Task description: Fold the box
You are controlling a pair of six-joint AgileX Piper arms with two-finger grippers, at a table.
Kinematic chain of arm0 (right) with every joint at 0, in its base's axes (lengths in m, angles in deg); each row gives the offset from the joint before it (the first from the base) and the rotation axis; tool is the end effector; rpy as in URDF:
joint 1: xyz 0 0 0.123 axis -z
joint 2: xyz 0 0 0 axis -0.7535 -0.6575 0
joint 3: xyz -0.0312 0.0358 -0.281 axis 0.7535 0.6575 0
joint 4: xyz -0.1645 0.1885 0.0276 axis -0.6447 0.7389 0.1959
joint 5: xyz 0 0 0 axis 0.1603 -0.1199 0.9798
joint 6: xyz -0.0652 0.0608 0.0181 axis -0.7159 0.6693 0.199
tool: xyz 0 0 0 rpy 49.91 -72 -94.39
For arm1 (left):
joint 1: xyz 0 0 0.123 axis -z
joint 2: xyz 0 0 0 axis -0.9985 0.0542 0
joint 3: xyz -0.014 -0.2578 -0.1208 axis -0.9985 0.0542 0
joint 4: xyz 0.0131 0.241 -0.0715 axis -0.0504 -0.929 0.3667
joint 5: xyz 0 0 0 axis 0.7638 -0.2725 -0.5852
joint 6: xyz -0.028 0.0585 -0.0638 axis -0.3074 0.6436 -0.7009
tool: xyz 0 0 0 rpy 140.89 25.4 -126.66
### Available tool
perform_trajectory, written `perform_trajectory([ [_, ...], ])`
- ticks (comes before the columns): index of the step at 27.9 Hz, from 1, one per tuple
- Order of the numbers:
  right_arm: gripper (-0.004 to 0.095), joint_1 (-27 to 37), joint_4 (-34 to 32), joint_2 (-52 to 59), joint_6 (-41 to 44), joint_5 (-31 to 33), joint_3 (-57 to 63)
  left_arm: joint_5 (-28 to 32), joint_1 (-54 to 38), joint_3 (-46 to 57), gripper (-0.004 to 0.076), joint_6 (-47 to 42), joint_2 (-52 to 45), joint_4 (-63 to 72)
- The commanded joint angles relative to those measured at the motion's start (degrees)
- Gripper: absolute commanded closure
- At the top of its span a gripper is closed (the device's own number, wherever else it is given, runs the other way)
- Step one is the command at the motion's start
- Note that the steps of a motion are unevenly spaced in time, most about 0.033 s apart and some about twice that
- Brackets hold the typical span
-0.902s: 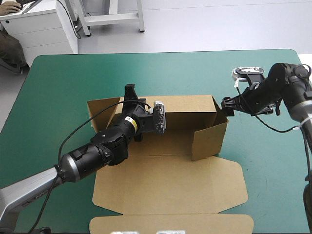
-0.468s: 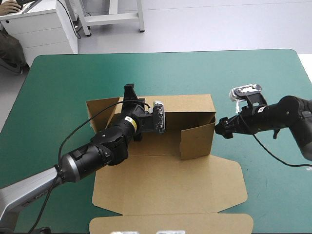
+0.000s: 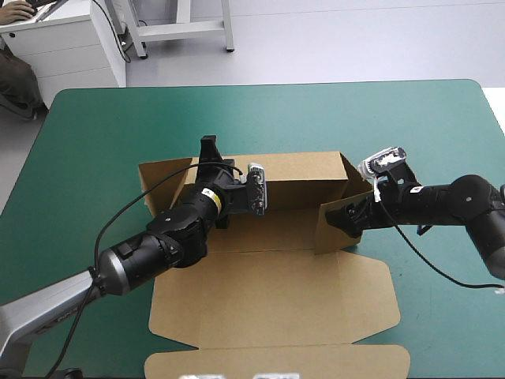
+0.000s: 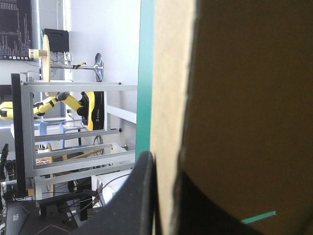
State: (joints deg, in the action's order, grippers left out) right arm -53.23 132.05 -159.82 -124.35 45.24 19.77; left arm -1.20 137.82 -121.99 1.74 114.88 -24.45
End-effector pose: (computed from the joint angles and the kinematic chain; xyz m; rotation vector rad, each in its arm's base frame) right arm 0.2402 0.0679 0.3169 -0.6888 2.2719 0.5986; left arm 0.2338 -0.2154 0.3261 1.5116 1.4541 0.6337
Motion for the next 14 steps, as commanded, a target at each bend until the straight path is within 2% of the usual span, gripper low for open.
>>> perform_trajectory([
  [1, 0.0008, 0.5, 7.8, 0.8, -4.5, -1.7, -1.4, -1.6, 0.1, -1.1, 0.073, -1.3, -1.8, 0.5],
  [4, 0.0008, 0.3, 8.6, 0.2, -4.9, -1.8, -1.4, -1.6, 0.1, -1.1, 0.073, -1.3, -1.8, 0.5],
  [8, 0.0009, -3.6, 8.0, -0.7, -4.9, -4.5, -1.4, -1.0, 0.1, -1.1, 0.0722, -1.3, -1.8, 0.5],
  [14, 0.016, -9.9, 0.5, -1.2, 2.5, -16.9, -1.4, -1.3, 0.1, -1.1, 0.0721, -1.3, -1.8, 0.9],
])
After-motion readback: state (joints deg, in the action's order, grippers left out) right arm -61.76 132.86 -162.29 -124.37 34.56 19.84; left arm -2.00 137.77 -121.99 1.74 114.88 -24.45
